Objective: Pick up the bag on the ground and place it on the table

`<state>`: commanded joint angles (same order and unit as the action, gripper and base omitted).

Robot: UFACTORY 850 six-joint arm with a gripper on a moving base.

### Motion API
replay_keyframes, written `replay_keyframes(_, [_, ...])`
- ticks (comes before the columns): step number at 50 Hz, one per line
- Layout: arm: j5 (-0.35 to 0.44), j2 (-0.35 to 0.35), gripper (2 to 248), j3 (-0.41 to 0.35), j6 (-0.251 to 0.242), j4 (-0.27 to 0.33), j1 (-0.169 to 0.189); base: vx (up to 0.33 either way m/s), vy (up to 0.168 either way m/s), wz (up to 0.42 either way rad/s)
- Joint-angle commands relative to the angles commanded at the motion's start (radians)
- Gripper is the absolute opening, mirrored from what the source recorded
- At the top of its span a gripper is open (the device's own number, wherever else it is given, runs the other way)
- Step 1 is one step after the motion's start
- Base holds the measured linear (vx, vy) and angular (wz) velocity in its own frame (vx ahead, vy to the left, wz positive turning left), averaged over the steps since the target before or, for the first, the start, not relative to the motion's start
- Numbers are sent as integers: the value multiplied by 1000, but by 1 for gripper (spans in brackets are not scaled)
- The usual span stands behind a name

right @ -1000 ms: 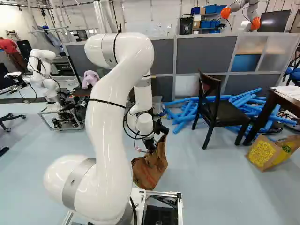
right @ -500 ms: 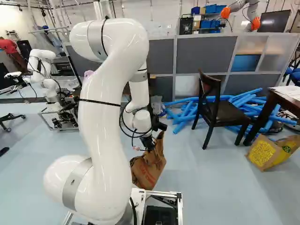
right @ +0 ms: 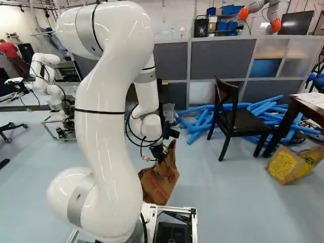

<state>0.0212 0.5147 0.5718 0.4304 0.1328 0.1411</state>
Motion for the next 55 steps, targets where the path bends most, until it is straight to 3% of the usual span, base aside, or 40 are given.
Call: replay_keyframes(55, [-214, -236, 21, -29, 0, 45, -2, 0, 0, 0])
